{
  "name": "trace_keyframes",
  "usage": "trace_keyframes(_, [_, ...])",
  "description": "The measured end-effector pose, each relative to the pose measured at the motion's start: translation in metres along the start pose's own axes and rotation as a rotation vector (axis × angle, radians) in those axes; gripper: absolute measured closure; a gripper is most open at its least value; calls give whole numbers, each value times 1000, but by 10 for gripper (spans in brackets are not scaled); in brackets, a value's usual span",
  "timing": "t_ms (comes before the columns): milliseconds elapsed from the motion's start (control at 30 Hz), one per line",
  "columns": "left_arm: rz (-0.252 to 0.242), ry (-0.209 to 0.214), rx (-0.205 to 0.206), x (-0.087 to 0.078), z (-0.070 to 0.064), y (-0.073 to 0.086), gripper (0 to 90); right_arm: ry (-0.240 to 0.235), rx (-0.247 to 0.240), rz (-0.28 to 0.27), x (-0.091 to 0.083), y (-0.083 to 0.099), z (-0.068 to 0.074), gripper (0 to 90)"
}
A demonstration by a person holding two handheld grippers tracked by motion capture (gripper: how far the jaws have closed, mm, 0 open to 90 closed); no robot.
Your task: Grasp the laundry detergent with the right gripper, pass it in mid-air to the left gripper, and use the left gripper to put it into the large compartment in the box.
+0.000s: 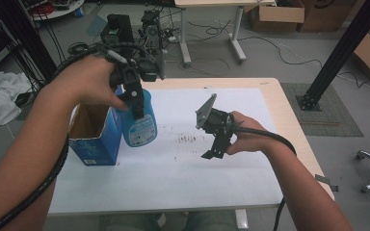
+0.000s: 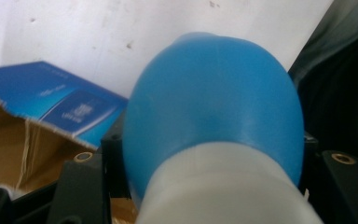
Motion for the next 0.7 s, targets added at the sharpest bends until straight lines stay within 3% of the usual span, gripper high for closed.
trace_keyframes(33, [-17, 4, -59, -11, 4, 3, 384, 2, -7, 25, -4, 3, -2, 0])
trace_keyframes(67, [-17, 4, -59, -11, 4, 3, 384, 2, -7, 25, -4, 3, -2, 0])
trace_keyframes(100, [-20, 9, -125, -22, 8, 7, 384, 1, -12, 44, -7, 6, -3, 0])
trace_keyframes(133, [-20, 9, -125, -22, 8, 7, 384, 1, -12, 44, -7, 6, -3, 0])
trace_keyframes(200, [-15, 4, -186, -33, 14, 13, 384, 6, -19, 69, -11, 9, -6, 0])
trace_keyframes(233, [-14, -5, -254, -43, 19, 18, 384, 3, -21, 71, -12, 10, -6, 0])
trace_keyframes(267, [-14, -5, -254, -43, 19, 18, 384, 3, -23, 73, -13, 10, -6, 0])
trace_keyframes(300, [-11, -14, -320, -52, 25, 24, 384, 4, -23, 79, -13, 11, -7, 0])
trace_keyframes(400, [-27, -8, -455, -62, 32, 34, 384, 0, -31, 88, -14, 13, -6, 0])
trace_keyframes(533, [-41, 30, -626, -70, 41, 47, 384, -7, -35, 104, -13, 16, -7, 0])
trace_keyframes(633, [-40, 56, -721, -73, 47, 59, 384, -12, -41, 115, -13, 18, -7, 0])
trace_keyframes(667, [-40, 56, -721, -73, 47, 59, 384, -12, -41, 115, -13, 18, -7, 0])
trace_keyframes(700, [-37, 60, -754, -74, 50, 63, 384, -11, -40, 122, -14, 21, -6, 0])
Point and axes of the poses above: each handheld gripper's, and its own axes: x roughly forward along the jaws, y roughly out of its underside, z roughly to its left, the point moved 10 cm from there along x, roughly forward along the jaws, and after that the axes turned 5 degrees about y, right-handed, at the moved point
